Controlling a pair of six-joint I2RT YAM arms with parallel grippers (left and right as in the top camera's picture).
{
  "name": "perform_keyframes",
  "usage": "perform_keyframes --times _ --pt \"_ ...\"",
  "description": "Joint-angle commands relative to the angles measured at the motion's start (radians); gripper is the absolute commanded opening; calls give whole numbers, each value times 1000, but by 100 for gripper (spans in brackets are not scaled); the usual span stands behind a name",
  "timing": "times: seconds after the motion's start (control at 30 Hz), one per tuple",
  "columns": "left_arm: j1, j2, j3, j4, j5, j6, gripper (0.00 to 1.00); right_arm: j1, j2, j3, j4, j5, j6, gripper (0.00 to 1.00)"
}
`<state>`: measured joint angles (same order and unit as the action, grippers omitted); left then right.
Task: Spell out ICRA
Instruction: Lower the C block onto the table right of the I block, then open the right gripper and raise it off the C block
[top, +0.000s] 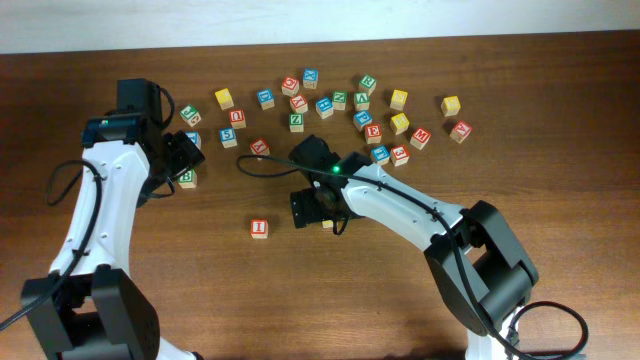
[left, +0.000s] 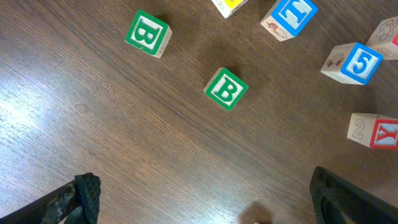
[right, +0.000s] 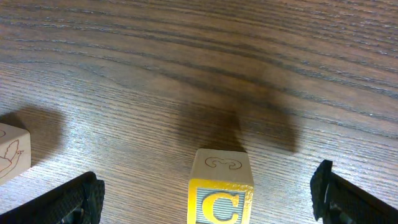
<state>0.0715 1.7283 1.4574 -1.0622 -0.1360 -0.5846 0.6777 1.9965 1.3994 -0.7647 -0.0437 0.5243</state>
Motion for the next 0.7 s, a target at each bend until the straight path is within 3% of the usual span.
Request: perform_keyframes --times 0.0,0.4,0.67 --pt "2 7 -3 -1 -11 -6 99 -1 6 -7 3 3 7 99" --pt "2 7 -3 -1 -11 -6 99 -40 -183 -6 -52 31 -83 98" --pt "2 7 -3 -1 -11 -6 99 -142 -189 -6 -137 55 -83 98"
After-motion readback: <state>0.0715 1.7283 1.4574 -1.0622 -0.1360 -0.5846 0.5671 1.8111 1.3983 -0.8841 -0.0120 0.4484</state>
